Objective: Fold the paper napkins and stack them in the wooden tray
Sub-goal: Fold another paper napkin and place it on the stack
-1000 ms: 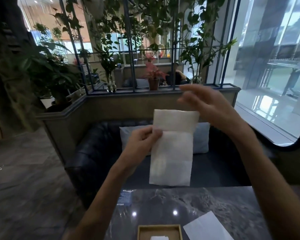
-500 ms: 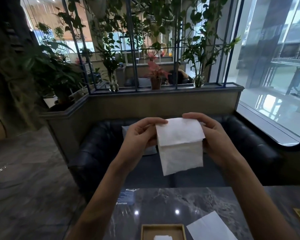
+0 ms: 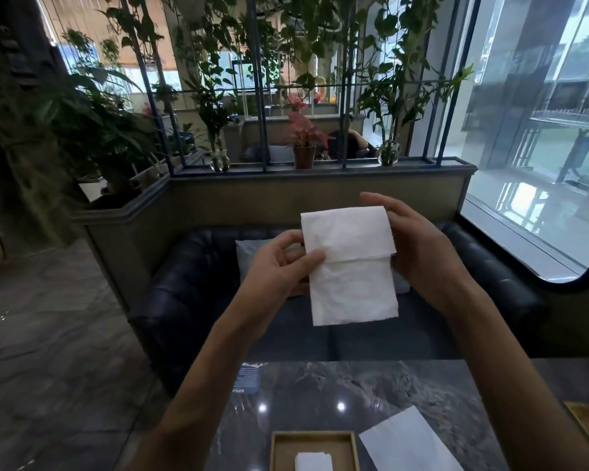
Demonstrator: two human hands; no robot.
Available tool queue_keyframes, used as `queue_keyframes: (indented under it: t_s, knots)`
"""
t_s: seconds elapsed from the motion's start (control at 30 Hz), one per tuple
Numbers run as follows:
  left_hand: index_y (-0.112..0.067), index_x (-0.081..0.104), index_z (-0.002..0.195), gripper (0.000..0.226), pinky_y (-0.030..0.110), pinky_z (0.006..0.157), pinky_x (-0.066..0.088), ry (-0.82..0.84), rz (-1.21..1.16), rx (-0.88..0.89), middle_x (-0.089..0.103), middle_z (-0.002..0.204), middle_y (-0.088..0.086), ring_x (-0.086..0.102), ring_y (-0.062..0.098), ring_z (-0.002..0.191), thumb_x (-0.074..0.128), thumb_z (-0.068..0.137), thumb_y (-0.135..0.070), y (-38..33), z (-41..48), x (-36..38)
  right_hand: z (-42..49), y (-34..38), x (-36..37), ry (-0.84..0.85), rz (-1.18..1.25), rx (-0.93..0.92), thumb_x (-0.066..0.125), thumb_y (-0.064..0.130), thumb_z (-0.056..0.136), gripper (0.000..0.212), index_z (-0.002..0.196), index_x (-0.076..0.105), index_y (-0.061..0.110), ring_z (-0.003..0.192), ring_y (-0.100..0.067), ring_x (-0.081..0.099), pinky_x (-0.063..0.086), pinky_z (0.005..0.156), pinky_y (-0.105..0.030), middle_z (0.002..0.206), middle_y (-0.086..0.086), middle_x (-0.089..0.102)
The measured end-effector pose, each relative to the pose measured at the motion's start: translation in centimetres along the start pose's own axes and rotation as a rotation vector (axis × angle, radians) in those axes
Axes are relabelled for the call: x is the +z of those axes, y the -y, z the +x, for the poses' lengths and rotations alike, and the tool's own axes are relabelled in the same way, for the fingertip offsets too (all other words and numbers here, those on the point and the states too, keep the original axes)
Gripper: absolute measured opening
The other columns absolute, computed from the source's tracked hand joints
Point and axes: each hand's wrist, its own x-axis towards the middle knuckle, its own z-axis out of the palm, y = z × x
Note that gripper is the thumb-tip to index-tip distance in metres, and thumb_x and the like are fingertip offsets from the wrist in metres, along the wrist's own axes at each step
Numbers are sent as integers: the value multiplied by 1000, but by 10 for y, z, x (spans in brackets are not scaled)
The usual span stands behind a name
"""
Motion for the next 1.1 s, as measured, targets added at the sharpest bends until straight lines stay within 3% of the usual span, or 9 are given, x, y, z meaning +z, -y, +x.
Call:
queue_keyframes:
  t_s: [0.1,0.23,0.4,0.5,0.63,0.73,0.83,0.97,1.1]
  knots:
    - [-5,61,114,18,34,72,62,-28,42,52,78,98,6,74,19,86,62,96,-9,-3,0,2,-3,-4,-2,73,34,122,38,45,102,37,116,68,29,65,-6,70,55,58,-22,79,4,75]
    - [-3,60,115,20,32,68,61,-40,86,92,78,99,6,75,18,86,62,95,-6,-8,-1,0,-11,-11,-4,99,-88,94,67,18,88,41,129,64,18,101,-27,74,61,84,-38,113,-12,76]
    - [-7,64,114,23,28,68,61,-66,130,129,75,103,8,75,14,86,64,93,0,-12,-3,-1,-10,-8,-2,2,-2,37,66,7,91,31,122,68,11,89,-23,75,61,72,-30,108,-13,77]
    - [-7,68,109,21,27,72,60,-87,140,176,74,107,11,73,14,91,64,91,3,-12,-5,-2,-10,-9,-1,-25,7,-4,62,1,92,20,105,73,11,84,-19,75,59,67,-26,99,-9,79]
    - [-4,69,112,23,23,77,56,-127,93,190,75,113,8,71,14,104,64,91,3,-8,-9,1,-13,-11,-2,-5,-4,-69,51,-11,92,44,69,74,19,91,-21,73,57,68,-25,104,-7,78]
    - [-6,64,119,22,27,77,57,-120,-53,45,76,105,5,73,20,94,58,98,-8,-5,-11,8,-16,-15,-7,-29,-53,-130,52,-16,88,47,63,71,19,74,-16,67,51,58,-19,80,1,73]
    - [-1,62,123,30,39,85,53,-124,-137,-72,74,100,9,69,23,88,49,102,-19,-1,-11,15,-18,-19,-16,-63,-176,-218,50,-21,83,49,63,71,19,73,-16,63,48,62,-23,76,-1,70]
    - [-2,63,122,29,34,84,59,-136,-63,-59,75,108,13,72,22,93,62,95,-10,6,-16,27,-23,-22,-28,-45,-322,-264,49,-23,83,42,69,71,10,84,-33,68,48,74,-35,91,-16,75]
    - [-7,67,117,30,27,81,59,-245,63,-20,74,111,14,72,19,97,69,88,2,16,-20,39,-27,-23,-37,19,-162,-53,38,-9,96,33,89,69,0,69,-7,67,49,64,-18,76,5,75]
